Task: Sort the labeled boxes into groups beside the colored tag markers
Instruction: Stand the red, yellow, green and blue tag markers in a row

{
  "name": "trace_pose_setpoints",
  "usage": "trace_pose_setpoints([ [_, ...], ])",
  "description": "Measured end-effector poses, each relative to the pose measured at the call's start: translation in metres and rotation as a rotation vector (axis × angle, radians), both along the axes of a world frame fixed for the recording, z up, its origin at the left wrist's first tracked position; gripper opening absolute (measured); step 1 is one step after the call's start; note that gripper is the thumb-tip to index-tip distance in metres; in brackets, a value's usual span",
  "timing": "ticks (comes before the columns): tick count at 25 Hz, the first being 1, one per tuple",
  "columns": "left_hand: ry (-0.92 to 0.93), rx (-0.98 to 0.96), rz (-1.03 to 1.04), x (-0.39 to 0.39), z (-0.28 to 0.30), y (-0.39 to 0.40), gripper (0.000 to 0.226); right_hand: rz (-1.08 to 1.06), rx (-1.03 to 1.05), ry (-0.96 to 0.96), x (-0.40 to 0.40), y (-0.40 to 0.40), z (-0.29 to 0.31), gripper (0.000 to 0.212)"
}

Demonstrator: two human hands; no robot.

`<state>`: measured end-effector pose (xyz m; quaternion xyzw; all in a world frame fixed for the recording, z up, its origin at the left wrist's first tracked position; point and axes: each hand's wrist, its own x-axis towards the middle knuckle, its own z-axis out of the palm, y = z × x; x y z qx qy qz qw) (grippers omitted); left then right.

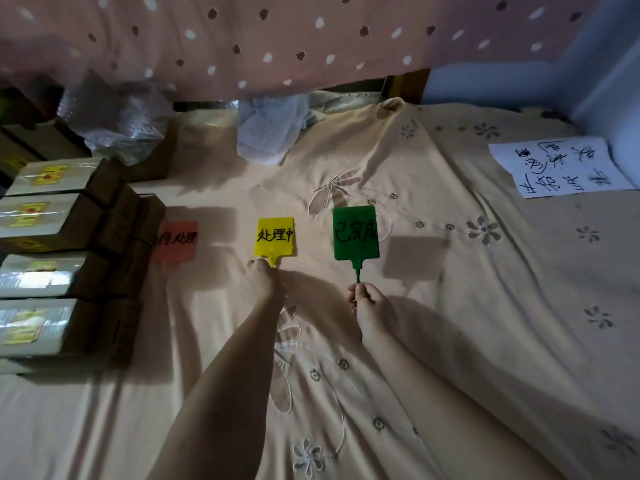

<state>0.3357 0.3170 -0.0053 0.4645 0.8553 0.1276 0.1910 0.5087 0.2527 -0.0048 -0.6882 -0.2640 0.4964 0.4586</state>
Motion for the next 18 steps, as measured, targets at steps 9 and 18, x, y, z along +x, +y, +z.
trace_pose_setpoints([
  [9, 0.065, 0.078, 0.046, 0.014, 0.022, -0.010, 0.037, 0.035, -0.016, 0.025, 0.001, -0.009, 0.007, 0.023],
  [18, -0.358, 0.244, -0.084, 0.102, 0.067, -0.064, 0.031, -0.058, -0.009, 0.114, 0.004, -0.027, 0.036, 0.022],
])
